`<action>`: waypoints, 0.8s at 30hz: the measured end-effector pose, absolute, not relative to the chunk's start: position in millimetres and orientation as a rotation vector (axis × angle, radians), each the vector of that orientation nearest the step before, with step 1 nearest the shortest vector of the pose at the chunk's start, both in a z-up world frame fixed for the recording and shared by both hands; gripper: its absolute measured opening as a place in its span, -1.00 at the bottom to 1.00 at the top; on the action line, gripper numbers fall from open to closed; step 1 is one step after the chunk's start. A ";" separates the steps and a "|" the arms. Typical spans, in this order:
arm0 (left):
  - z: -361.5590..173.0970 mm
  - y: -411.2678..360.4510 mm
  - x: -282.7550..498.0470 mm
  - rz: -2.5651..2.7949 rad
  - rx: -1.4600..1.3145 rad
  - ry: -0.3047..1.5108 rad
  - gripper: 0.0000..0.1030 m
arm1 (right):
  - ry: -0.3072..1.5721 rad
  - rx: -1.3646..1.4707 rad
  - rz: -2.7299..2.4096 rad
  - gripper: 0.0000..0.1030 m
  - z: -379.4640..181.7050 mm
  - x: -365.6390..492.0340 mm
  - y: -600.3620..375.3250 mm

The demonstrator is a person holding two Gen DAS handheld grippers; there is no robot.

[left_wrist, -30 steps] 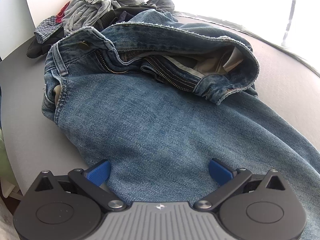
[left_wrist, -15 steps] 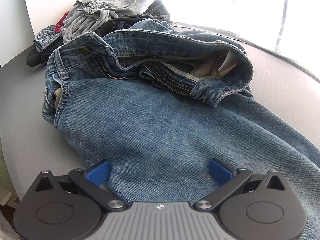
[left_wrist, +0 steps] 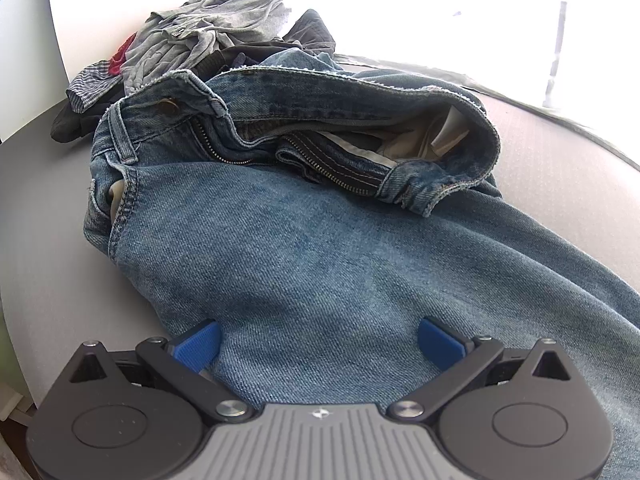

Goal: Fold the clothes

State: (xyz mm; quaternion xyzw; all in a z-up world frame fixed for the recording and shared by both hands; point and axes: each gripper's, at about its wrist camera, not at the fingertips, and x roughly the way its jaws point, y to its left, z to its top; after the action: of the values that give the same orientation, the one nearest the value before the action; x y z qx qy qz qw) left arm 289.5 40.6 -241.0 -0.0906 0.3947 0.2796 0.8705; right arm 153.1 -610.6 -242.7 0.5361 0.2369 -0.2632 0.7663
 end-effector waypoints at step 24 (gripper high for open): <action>-210.3 110.1 249.9 0.470 -0.161 0.967 1.00 | 0.817 0.023 -0.308 1.00 -200.2 265.3 -377.3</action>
State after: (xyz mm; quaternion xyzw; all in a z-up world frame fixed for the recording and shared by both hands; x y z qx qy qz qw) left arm 249.9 110.1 -210.3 -0.0766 0.4601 0.2238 0.8558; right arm 265.3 -377.3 -200.2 0.0112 0.3957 -0.1491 0.9061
